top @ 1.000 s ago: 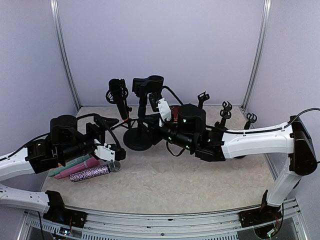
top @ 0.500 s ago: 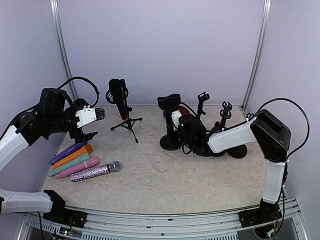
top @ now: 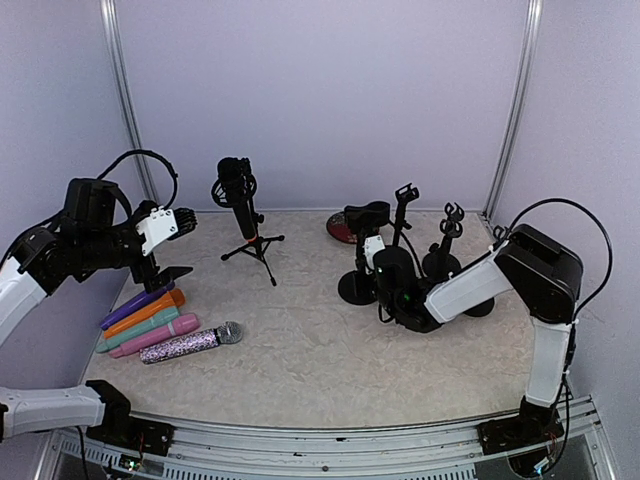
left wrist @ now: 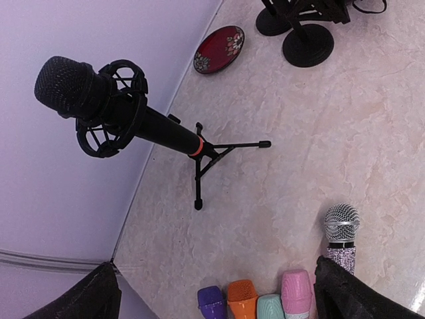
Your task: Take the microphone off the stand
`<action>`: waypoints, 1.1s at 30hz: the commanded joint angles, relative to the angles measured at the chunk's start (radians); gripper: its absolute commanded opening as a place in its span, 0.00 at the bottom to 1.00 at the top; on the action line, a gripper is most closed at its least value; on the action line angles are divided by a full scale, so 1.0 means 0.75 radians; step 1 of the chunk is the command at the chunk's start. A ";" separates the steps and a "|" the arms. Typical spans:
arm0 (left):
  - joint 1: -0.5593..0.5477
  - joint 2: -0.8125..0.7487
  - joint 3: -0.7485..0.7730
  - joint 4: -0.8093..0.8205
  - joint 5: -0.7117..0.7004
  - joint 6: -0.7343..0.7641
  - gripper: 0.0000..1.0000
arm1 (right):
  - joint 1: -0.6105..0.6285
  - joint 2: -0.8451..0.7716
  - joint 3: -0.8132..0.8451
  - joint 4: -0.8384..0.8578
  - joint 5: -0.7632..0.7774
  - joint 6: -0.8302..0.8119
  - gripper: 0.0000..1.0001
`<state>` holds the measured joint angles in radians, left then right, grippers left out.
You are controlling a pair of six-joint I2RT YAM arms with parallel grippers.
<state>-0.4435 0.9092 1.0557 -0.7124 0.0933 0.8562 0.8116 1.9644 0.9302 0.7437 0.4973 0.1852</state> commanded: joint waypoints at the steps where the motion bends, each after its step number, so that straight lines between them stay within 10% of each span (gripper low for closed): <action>1: 0.014 -0.010 0.014 0.058 0.030 -0.037 0.99 | -0.044 -0.098 -0.117 0.084 0.131 -0.026 0.00; 8: 0.049 0.031 0.031 0.061 0.041 -0.079 0.99 | -0.076 -0.155 -0.226 0.117 0.203 -0.069 0.00; 16: 0.236 0.168 0.108 0.014 0.206 -0.200 0.99 | -0.070 -0.280 -0.271 -0.033 0.208 0.008 1.00; 33: 0.356 0.246 0.175 0.036 0.356 -0.365 0.99 | 0.089 -0.946 -0.363 -0.351 0.149 0.016 1.00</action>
<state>-0.2398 1.0672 1.1530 -0.6960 0.2913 0.6399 0.8268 1.3167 0.5926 0.5171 0.6361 0.2684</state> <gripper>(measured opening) 0.988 0.998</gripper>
